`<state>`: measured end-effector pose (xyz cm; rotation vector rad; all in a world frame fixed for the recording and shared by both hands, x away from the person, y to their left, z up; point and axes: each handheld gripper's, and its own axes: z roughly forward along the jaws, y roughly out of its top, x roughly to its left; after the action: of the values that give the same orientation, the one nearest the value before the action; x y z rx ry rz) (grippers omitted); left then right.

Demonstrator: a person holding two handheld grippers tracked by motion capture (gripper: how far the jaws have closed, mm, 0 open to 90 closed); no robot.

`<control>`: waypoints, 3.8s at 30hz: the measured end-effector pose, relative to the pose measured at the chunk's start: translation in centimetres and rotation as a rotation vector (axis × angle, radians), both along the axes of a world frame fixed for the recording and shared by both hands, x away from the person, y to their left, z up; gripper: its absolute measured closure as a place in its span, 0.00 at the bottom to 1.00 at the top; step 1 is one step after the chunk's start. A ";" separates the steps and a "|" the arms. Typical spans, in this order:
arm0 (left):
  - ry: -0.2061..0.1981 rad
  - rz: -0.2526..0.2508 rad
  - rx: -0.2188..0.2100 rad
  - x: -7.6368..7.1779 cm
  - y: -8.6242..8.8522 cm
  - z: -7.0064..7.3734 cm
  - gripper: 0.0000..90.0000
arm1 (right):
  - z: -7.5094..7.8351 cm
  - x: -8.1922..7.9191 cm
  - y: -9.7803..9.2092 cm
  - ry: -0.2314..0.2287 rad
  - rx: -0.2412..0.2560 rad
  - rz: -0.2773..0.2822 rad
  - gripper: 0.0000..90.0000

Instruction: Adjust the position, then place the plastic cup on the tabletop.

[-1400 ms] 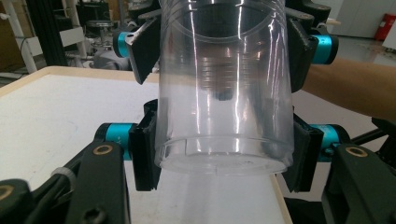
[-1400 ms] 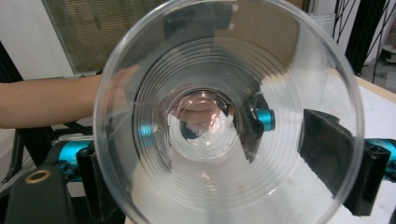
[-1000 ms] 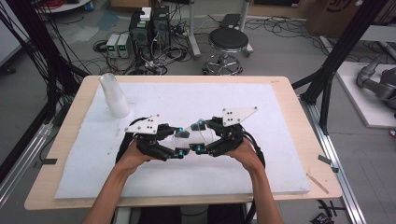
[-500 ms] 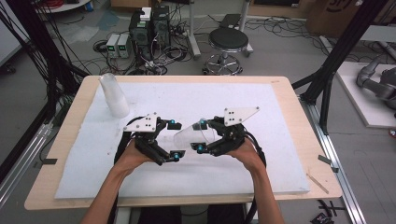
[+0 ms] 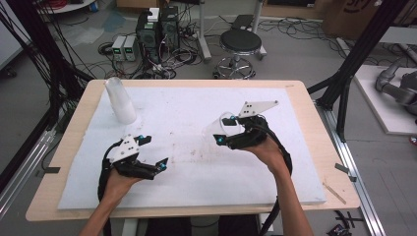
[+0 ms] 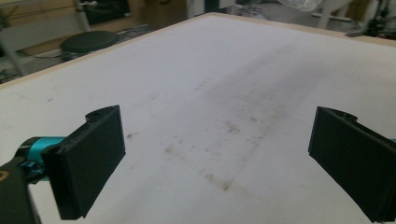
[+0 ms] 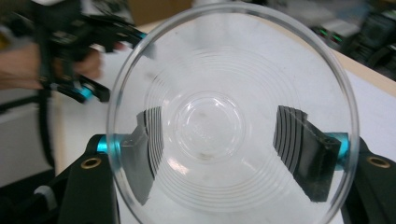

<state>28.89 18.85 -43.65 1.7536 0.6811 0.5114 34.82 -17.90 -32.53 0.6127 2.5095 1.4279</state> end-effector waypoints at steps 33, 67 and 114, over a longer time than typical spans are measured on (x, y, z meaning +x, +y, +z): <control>0.016 0.238 -0.076 -0.5 3.8 -3.0 0.04 | 0.1 1.9 2.1 0.102 -0.229 -0.175 0.38; 0.000 0.179 -0.053 -0.6 3.6 -3.2 0.04 | -6.9 4.6 6.8 0.174 -0.425 -0.206 0.38; 0.010 0.185 -0.091 -0.6 3.9 -3.3 0.04 | -10.1 -1.8 -3.8 -0.083 0.027 -0.354 0.20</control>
<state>28.33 22.79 -46.96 1.6173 0.8655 0.5884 33.01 -21.69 -42.63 0.9269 2.1838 1.3260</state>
